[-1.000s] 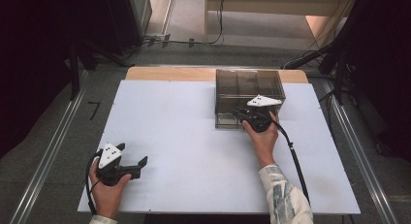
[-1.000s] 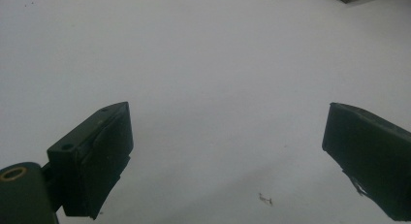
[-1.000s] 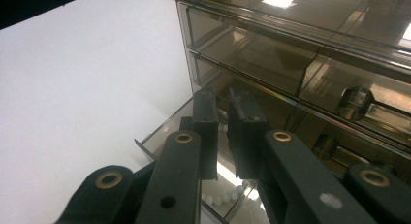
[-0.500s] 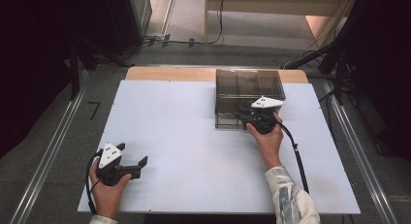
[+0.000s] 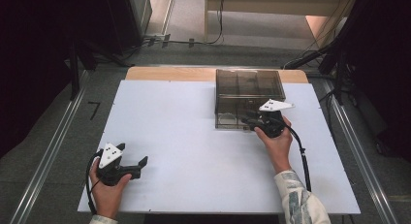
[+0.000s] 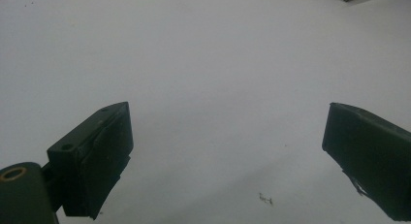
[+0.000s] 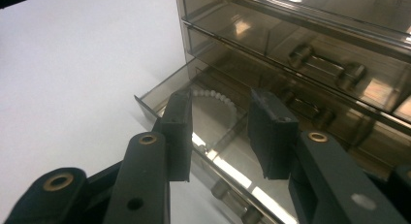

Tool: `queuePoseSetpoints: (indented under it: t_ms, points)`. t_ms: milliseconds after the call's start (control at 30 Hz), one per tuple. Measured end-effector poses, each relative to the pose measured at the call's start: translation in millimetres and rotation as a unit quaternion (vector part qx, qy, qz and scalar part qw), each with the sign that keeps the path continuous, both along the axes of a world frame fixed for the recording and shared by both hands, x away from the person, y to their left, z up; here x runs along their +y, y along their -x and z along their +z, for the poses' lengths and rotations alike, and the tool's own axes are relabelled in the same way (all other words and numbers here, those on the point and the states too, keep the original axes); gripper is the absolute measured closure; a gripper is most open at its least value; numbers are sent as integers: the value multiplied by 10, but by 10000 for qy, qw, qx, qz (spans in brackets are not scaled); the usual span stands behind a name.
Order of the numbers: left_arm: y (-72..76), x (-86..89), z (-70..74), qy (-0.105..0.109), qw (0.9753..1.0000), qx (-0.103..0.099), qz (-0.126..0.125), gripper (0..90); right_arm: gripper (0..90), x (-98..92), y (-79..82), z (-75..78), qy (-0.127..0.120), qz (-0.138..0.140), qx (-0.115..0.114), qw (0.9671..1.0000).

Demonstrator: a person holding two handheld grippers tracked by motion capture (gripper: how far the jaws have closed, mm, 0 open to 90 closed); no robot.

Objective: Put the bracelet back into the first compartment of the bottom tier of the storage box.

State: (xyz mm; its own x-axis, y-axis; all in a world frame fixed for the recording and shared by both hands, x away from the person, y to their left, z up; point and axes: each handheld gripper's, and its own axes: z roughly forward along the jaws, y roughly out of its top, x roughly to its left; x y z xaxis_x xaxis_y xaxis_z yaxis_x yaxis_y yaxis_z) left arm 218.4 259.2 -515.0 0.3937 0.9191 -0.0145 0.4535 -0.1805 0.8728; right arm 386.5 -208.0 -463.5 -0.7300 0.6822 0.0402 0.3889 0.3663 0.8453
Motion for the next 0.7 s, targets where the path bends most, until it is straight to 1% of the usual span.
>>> queuePoseSetpoints:
  t_ms: [300,500,633,700]
  points:
    - [-1,-1,0,-10,10000,10,6,48,581,-141,62,8,-4,-44,-7,10000]
    - [-2,-1,-1,-3,10000,6,-4,48,555,-195,80,6,-15,-67,-17,10000]
    - [0,-2,0,-13,10000,10,0,48,555,-217,95,2,17,-48,-6,10000]
    - [0,-1,1,-23,10000,7,-3,48,552,-232,106,6,-6,-53,-27,10000]
